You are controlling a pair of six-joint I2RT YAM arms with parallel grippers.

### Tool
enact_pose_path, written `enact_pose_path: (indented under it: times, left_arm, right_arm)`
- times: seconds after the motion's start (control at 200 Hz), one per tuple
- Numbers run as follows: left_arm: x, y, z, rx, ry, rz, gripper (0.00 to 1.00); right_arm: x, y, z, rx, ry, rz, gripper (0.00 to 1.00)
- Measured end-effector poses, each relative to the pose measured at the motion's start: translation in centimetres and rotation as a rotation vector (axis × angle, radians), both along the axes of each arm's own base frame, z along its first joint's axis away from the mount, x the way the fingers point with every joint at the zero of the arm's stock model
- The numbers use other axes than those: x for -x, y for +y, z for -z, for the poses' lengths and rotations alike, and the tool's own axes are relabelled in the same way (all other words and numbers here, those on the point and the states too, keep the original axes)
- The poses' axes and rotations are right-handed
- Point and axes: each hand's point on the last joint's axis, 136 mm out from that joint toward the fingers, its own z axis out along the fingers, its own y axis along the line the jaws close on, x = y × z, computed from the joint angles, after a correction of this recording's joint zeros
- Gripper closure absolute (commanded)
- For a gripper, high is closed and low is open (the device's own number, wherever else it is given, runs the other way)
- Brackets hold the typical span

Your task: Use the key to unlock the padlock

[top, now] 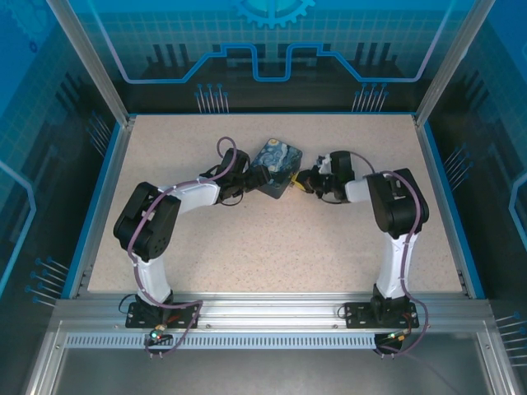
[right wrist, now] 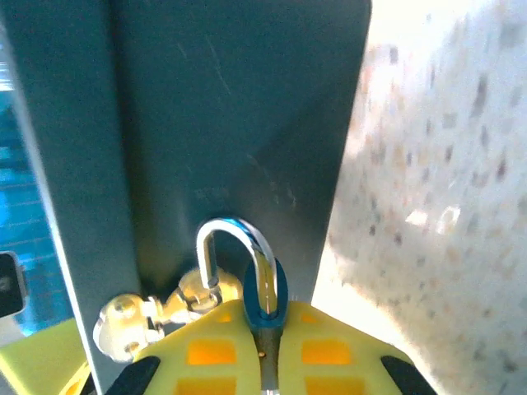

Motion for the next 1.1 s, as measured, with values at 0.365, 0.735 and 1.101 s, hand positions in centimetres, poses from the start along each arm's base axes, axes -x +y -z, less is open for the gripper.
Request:
enact_pose_path:
  times: [0.365,0.735,1.101]
  left_arm:
    - [0.0,0.0,0.0,0.000,0.000,0.001,0.12]
    - [0.5,0.4,-0.2,-0.013,0.021,0.000,0.04]
    - [3.3,1.7,-2.0,-0.046,0.067,0.011,0.01]
  right_arm:
    - [0.6,-3.7,0.5,0.131,0.042,-0.029,1.00]
    - [5.4,-5.7,0.2,0.128,0.089,-0.009,1.00]
    - [10.8,-6.1,1.3,0.123,0.143,-0.025,1.00]
